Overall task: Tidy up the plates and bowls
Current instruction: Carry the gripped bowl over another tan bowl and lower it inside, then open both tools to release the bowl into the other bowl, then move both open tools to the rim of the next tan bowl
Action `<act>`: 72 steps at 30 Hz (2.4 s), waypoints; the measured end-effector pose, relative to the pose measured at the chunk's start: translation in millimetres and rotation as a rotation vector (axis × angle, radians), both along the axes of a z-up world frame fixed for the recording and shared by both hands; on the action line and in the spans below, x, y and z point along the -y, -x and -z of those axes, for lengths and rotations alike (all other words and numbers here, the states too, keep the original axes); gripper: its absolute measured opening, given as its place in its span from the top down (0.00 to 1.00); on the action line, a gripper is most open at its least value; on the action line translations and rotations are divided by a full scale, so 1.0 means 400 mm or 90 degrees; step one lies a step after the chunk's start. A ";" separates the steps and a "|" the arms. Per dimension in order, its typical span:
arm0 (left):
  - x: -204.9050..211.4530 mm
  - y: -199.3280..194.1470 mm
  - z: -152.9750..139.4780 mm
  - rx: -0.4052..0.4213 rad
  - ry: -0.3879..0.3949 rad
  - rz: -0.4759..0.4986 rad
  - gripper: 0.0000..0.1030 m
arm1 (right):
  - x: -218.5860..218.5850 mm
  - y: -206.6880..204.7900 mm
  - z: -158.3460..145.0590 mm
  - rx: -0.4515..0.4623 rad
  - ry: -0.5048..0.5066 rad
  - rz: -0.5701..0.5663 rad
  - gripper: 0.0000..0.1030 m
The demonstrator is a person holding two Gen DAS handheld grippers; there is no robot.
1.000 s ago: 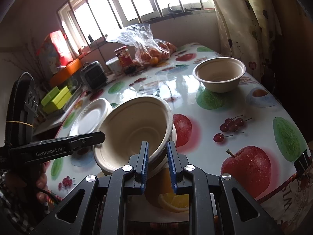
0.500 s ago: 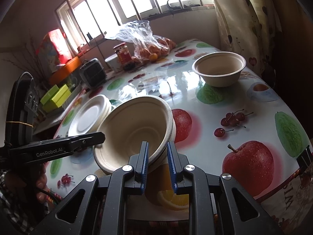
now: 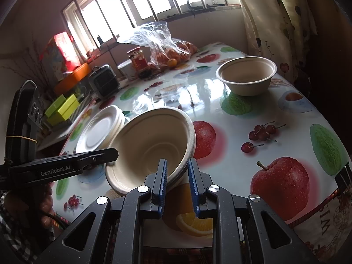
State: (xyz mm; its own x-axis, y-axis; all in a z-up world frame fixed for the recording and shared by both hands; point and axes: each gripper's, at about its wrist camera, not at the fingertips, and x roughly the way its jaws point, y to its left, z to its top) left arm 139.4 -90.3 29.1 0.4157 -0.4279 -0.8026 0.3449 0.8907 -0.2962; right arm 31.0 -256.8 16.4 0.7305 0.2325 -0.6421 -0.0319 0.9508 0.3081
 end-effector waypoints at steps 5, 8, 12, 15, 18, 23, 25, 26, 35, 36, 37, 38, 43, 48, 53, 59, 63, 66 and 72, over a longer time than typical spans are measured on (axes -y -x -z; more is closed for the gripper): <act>0.000 -0.001 0.001 -0.001 -0.003 -0.001 0.85 | 0.000 0.001 0.000 0.000 0.000 0.000 0.81; 0.000 -0.001 0.002 -0.002 -0.001 -0.001 0.84 | 0.000 0.001 0.000 0.001 -0.001 0.001 0.81; 0.002 0.000 0.002 0.000 -0.004 0.000 0.83 | 0.000 0.002 -0.001 0.001 0.000 -0.001 0.81; 0.002 0.000 0.002 -0.001 -0.004 0.001 0.81 | 0.000 0.001 -0.001 0.001 0.000 0.000 0.81; 0.003 0.000 0.003 0.001 -0.007 0.002 0.79 | 0.000 0.001 -0.001 0.001 0.000 0.000 0.81; 0.003 0.001 0.002 0.003 -0.004 0.002 0.71 | 0.001 0.001 -0.001 0.001 0.000 0.000 0.81; 0.003 0.002 0.002 0.003 -0.005 0.002 0.68 | 0.001 0.001 -0.001 0.001 0.000 0.000 0.81; 0.003 0.002 0.003 0.003 -0.004 0.002 0.67 | 0.001 0.001 -0.001 0.001 0.000 -0.001 0.81; 0.003 0.000 0.001 0.006 -0.005 0.002 0.67 | 0.003 0.000 -0.002 0.002 0.001 0.002 0.77; 0.003 0.000 -0.001 0.008 -0.007 0.001 0.66 | 0.005 -0.002 -0.004 0.003 0.000 0.004 0.75; 0.004 0.000 -0.004 0.012 -0.010 0.001 0.66 | 0.006 -0.002 -0.005 0.004 0.000 0.005 0.73; 0.005 0.000 -0.006 0.015 -0.013 0.000 0.65 | 0.006 -0.002 -0.007 0.005 0.001 0.006 0.72; 0.010 -0.004 -0.023 0.031 -0.024 -0.004 0.60 | 0.014 -0.005 -0.018 0.012 0.003 0.013 0.64; 0.024 -0.016 -0.048 0.050 -0.036 -0.003 0.60 | 0.029 -0.014 -0.032 0.021 0.008 0.026 0.55; 0.060 -0.034 -0.079 0.080 -0.053 0.015 0.60 | 0.056 -0.028 -0.050 0.030 0.014 0.045 0.50; 0.117 -0.066 -0.111 0.099 -0.057 0.037 0.60 | 0.104 -0.044 -0.079 0.044 0.031 0.072 0.49; 0.158 -0.084 -0.126 0.104 -0.058 0.056 0.60 | 0.138 -0.056 -0.097 0.051 0.043 0.086 0.48; 0.187 -0.100 -0.134 0.108 -0.061 0.064 0.60 | 0.162 -0.066 -0.104 0.053 0.049 0.097 0.48; 0.240 -0.139 -0.144 0.110 -0.065 0.080 0.60 | 0.205 -0.096 -0.108 0.048 0.072 0.106 0.48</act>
State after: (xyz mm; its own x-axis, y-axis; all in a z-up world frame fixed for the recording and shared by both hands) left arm 195.0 -186.2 86.7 0.4996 -0.4055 -0.7655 0.4925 0.8599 -0.1341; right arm 69.5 -338.7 59.7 0.7996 0.0338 -0.5995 0.1099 0.9733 0.2015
